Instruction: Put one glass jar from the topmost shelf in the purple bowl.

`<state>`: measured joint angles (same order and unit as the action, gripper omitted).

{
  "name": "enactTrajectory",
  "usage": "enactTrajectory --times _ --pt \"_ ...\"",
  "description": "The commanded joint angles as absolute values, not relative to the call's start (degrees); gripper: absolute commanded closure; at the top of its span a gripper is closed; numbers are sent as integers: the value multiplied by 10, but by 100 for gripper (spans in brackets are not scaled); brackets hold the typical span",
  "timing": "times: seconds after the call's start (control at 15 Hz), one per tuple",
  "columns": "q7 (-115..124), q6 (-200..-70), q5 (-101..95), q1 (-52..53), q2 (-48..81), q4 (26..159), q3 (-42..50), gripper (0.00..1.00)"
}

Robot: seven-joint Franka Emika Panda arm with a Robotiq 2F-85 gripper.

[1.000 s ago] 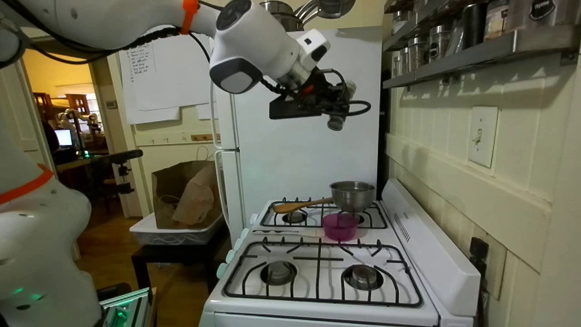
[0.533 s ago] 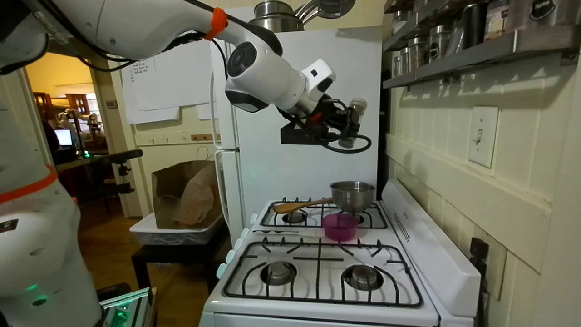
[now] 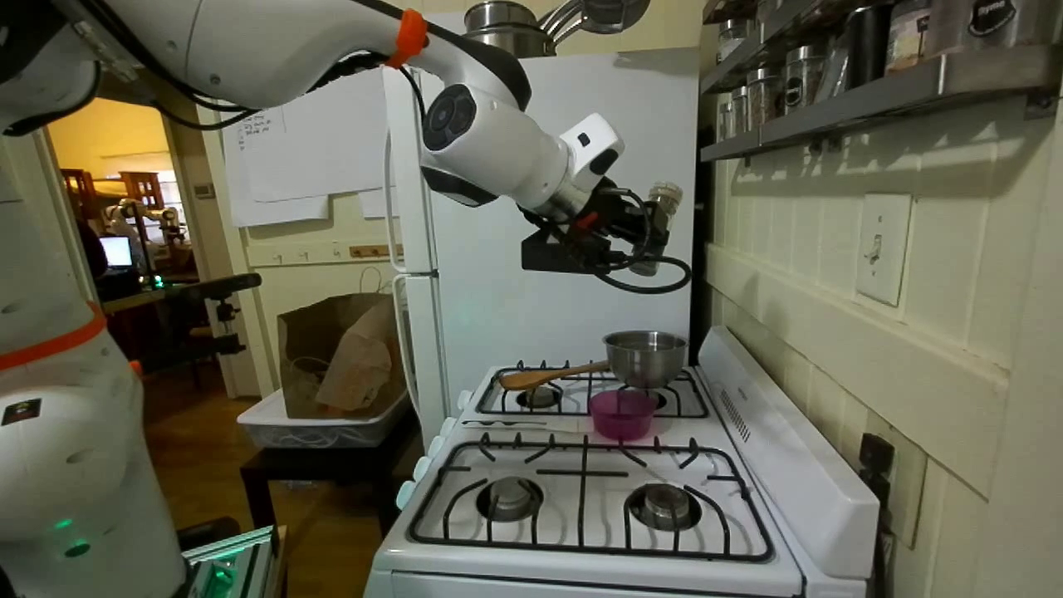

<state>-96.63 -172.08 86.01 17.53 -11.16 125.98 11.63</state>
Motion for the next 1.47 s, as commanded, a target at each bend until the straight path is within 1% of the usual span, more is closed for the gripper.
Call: enactTrajectory --times 0.0,0.2,0.53,1.27,1.33,1.4 --pt "-1071 -1712 957 178 -71 1234 134 75" --pt "-1146 -1691 1029 172 -30 1220 145 75" --pt "-1257 -1603 1116 165 29 1210 154 75" --pt "-1444 -1458 1219 145 122 1228 172 75" --pt "-1400 -1480 1196 97 126 1230 122 75" --pt "-1403 -1486 1185 96 117 1224 115 50"
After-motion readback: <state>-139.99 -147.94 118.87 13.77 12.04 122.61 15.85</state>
